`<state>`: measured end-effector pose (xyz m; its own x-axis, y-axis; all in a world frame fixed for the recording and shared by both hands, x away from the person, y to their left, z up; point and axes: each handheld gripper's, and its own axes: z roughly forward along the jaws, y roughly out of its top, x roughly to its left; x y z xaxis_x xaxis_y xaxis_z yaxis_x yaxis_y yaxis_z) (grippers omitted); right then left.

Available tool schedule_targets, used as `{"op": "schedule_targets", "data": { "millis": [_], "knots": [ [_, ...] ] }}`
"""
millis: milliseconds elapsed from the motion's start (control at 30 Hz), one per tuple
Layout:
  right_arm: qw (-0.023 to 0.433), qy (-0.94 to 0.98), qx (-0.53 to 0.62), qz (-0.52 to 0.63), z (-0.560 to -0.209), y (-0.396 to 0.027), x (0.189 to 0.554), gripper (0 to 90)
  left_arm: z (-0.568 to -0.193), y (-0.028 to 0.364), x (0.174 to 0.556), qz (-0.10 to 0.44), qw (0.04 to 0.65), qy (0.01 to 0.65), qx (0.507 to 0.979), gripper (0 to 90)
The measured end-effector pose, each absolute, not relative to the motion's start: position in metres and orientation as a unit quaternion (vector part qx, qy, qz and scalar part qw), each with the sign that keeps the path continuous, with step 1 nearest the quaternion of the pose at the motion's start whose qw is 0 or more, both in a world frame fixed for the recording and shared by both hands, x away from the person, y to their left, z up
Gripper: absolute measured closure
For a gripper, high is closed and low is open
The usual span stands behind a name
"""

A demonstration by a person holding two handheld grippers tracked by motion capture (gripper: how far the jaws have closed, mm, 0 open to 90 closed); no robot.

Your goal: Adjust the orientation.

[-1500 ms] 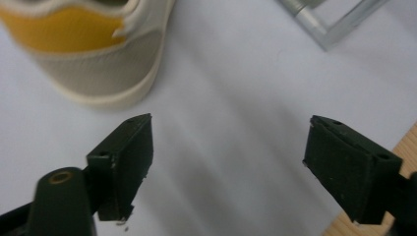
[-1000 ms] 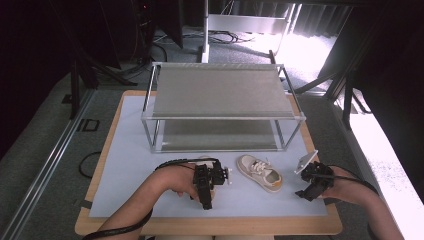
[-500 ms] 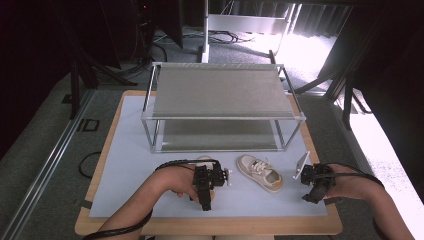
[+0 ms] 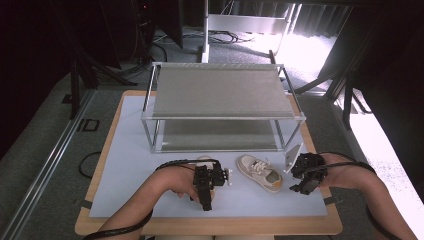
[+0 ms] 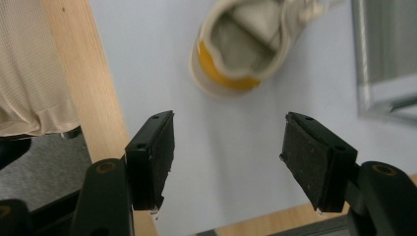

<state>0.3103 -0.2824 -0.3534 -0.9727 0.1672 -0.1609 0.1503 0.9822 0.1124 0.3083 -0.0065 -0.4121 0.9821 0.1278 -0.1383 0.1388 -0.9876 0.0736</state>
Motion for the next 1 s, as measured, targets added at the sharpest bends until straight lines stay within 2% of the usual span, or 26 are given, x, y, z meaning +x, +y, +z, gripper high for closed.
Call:
{"op": "schedule_targets", "data": {
  "millis": [333, 367, 500, 567, 633, 800, 900, 933, 1000],
  "knots": [
    [0.076, 0.995, 0.03, 0.061, -0.352, -0.253, 0.313, 42.5, -0.413, -0.005, 0.309, -0.067, 0.04, 0.065, 0.995, 25.8],
    [0.078, 0.995, 0.015, 0.055, -0.358, -0.249, 0.315, 46.2, -0.413, -0.005, 0.309, -0.069, 0.04, 0.065, 0.995, 25.8],
    [0.059, 0.997, 0.003, 0.056, -0.365, -0.245, 0.317, 49.4, -0.414, -0.004, 0.309, -0.071, 0.042, 0.066, 0.994, 25.8],
    [0.038, 0.999, 0.001, 0.031, -0.377, -0.239, 0.32, 55.7, -0.415, -0.004, 0.309, -0.071, 0.041, 0.066, 0.994, 25.8],
    [0.037, 0.999, 0.0, 0.022, -0.384, -0.236, 0.323, 59.9, -0.415, -0.004, 0.309, -0.069, 0.04, 0.064, 0.995, 25.8],
    [0.034, 0.999, -0.008, 0.007, -0.397, -0.232, 0.325, 61.9, -0.417, -0.004, 0.31, -0.074, 0.039, 0.059, 0.995, 26.0],
    [0.033, 0.999, -0.013, -0.006, -0.407, -0.227, 0.326, 71.6, -0.417, -0.005, 0.31, -0.075, 0.04, 0.059, 0.995, 26.5],
    [0.033, 0.999, -0.013, -0.006, -0.407, -0.227, 0.326, 71.6, -0.417, -0.005, 0.31, -0.075, 0.04, 0.059, 0.995, 26.6],
    [0.014, 1.0, -0.003, -0.001, -0.409, -0.227, 0.332, 76.9, -0.418, -0.005, 0.31, -0.075, 0.043, 0.058, 0.995, 26.7]
  ]
}}
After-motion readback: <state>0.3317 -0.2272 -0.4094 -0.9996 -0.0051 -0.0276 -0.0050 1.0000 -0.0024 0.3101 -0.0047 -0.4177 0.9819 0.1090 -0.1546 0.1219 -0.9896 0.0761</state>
